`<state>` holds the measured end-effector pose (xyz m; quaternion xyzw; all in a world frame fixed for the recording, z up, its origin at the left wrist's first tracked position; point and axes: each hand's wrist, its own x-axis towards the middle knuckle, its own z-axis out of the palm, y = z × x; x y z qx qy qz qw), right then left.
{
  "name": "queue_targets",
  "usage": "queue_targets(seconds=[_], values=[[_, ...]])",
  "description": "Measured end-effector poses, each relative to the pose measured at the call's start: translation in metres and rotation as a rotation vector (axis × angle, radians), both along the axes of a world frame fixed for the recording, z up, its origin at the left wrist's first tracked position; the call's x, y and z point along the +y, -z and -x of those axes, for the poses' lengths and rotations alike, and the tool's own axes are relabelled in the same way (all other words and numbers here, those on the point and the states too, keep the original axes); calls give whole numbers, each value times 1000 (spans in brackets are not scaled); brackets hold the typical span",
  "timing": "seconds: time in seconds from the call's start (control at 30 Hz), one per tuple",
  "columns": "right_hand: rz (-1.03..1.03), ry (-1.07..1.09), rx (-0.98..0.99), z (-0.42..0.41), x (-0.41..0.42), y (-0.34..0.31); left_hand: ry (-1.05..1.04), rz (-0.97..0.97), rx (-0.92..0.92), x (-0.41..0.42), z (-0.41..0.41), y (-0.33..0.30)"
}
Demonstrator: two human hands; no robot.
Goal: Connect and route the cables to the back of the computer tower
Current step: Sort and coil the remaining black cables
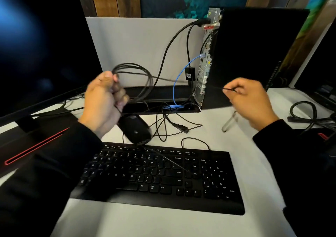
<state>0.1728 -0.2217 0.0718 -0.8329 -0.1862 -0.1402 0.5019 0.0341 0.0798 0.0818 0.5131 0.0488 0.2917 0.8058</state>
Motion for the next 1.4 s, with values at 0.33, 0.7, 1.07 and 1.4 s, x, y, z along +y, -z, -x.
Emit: queue_targets(seconds=[0.33,0.7,1.07,1.4], values=[[147,4,327,-33,-47,58,-117,3,18,44,0,6],[-791,-221,546,-36,-81,54,-297,184,68,97,2,12],[-458,176,372,-22,-30,51,-201,-25,91,47,-8,22],[508,279,-537,39,38,47,-197,-222,44,12,-9,21]])
